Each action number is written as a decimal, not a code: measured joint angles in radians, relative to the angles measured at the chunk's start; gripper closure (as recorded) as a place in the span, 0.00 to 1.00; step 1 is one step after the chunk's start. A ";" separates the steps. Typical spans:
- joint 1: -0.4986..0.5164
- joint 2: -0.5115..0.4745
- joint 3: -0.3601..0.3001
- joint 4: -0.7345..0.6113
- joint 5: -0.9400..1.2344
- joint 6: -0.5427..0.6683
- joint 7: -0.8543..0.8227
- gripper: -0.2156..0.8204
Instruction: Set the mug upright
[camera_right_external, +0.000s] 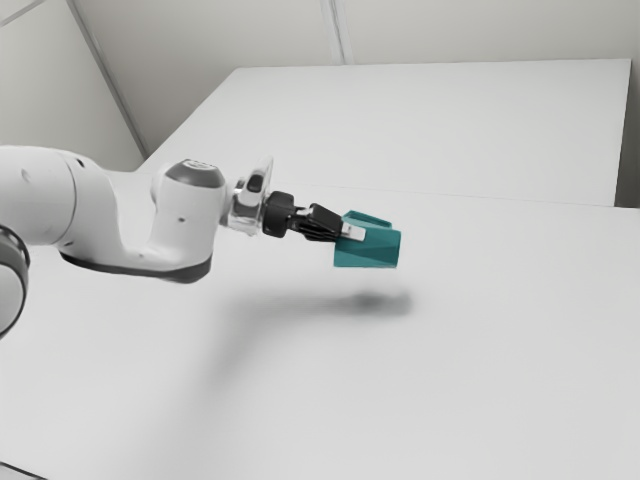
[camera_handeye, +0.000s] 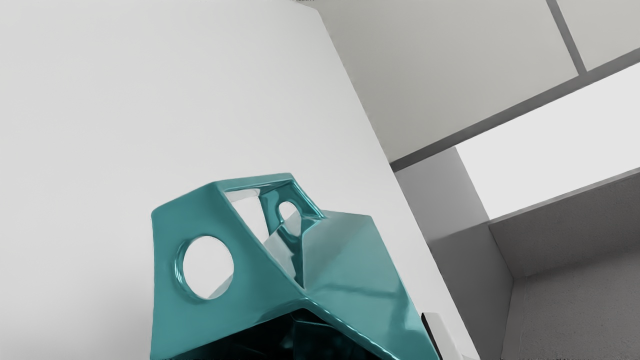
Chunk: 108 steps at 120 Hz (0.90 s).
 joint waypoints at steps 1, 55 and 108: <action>-0.001 -0.004 -0.001 0.000 0.005 0.004 -0.002 0.97; -0.006 -0.107 -0.039 0.013 0.643 0.193 -0.260 0.97; 0.002 -0.089 -0.046 0.087 1.202 0.229 -0.543 0.97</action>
